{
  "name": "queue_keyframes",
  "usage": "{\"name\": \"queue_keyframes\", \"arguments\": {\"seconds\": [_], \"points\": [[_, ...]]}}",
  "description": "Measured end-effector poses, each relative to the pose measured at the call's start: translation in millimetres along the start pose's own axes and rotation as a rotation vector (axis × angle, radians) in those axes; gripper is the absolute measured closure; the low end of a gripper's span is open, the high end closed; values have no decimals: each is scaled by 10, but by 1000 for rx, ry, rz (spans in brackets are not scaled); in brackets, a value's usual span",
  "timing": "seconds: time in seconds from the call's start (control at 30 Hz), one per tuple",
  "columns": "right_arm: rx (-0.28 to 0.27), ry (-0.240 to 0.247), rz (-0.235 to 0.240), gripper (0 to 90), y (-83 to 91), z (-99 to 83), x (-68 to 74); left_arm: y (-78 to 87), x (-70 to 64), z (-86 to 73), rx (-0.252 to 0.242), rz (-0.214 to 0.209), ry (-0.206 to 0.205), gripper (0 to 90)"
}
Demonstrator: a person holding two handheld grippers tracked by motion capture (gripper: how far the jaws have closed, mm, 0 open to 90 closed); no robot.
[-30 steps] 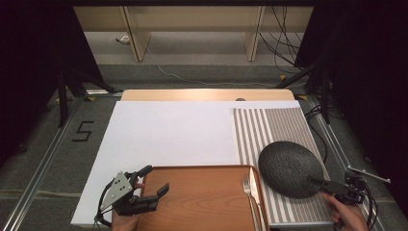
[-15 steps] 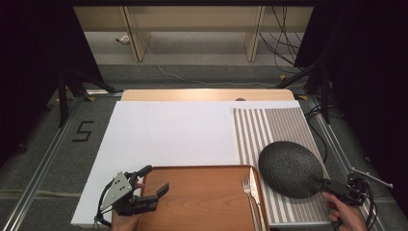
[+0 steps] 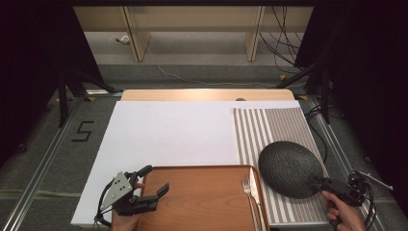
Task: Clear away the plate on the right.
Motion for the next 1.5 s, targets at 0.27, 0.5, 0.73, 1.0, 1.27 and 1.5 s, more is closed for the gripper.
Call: {"name": "queue_keyframes", "arguments": {"seconds": [0.27,0.5,0.73,1.0,1.27,1.5], "points": [[-9,-35,17,530,-9,13,-10,1,0,2,-1,0,0,170],[-23,-56,27,550,-24,27,-16,2,4,1,0,1,1,171],[-27,-77,5,655,-21,24,-55,-6,4,-9,4,-1,0,171],[-28,-110,-20,772,-11,18,-101,-6,8,-11,5,-1,2,171],[-50,-152,57,831,27,27,-65,-2,10,-9,4,0,2,171],[-72,-158,96,861,65,37,11,0,9,-9,3,2,-1,175]]}}
Point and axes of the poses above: each handheld gripper's, and its own axes: y roughly backward along the jaws, z roughly out of its top, x roughly to its left, the point moved 8 cm from there along -y, roughly forward along the jaws, and after that the axes turned 7 degrees about x, right-handed, at the moved point
